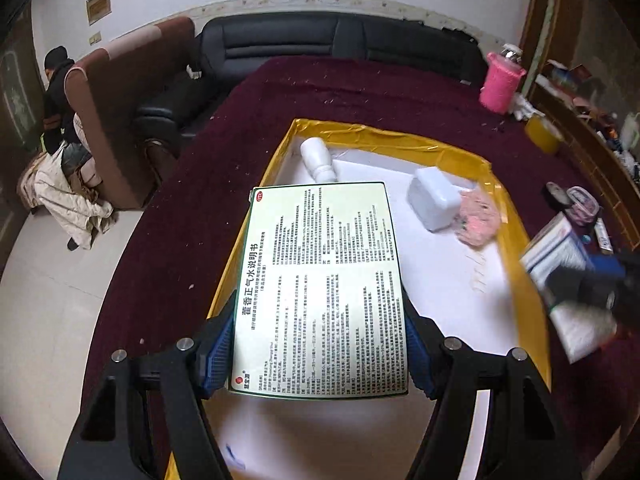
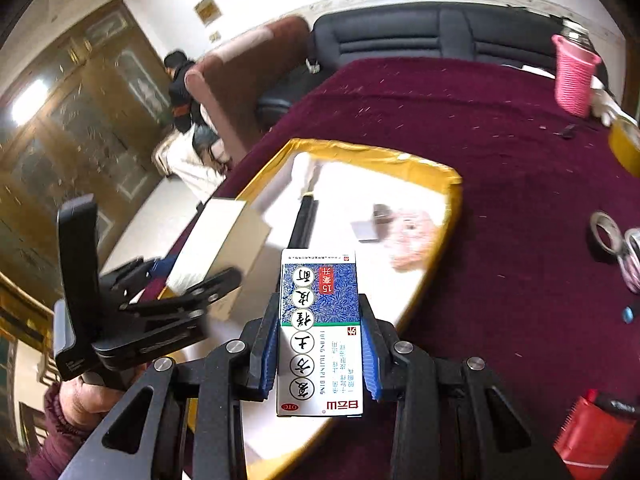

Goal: Organize objects
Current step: 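Place the white box and medicine box into the tray with both tools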

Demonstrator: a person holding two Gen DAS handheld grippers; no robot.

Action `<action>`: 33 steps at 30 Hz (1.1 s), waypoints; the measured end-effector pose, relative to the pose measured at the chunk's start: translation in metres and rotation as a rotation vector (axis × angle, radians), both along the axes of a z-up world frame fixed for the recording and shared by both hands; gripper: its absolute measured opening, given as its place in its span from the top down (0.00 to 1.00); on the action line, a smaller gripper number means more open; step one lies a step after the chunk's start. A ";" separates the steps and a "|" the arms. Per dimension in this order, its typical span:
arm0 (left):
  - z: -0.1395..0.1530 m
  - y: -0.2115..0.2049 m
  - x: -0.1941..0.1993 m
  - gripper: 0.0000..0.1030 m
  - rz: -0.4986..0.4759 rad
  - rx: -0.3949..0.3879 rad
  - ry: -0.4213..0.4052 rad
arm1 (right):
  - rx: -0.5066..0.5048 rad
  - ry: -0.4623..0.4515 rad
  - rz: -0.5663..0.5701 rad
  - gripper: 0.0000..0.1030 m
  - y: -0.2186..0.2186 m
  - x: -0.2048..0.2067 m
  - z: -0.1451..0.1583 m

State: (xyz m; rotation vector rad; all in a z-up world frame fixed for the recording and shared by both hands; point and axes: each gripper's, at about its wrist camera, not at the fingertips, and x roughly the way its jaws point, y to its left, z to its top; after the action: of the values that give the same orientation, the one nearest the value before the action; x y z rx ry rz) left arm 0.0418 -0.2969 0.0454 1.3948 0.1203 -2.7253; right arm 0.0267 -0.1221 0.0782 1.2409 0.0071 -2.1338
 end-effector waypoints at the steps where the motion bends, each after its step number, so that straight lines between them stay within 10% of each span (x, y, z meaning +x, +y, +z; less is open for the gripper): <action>1: -0.003 -0.001 -0.004 0.32 0.000 0.000 -0.008 | 0.014 0.000 0.003 0.63 -0.007 -0.002 -0.003; 22: -0.010 -0.012 -0.012 0.30 0.018 0.063 -0.014 | 0.155 -0.003 -0.049 0.62 -0.047 -0.032 -0.047; 33: 0.009 -0.015 0.003 0.12 0.037 0.131 0.056 | 0.120 0.136 -0.102 0.32 -0.025 -0.012 -0.012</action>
State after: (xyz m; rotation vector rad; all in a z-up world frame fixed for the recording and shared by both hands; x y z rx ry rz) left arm 0.0449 -0.3121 0.0544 1.3324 0.3300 -2.7709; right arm 0.0148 -0.1472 0.0660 1.1824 0.1351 -2.3325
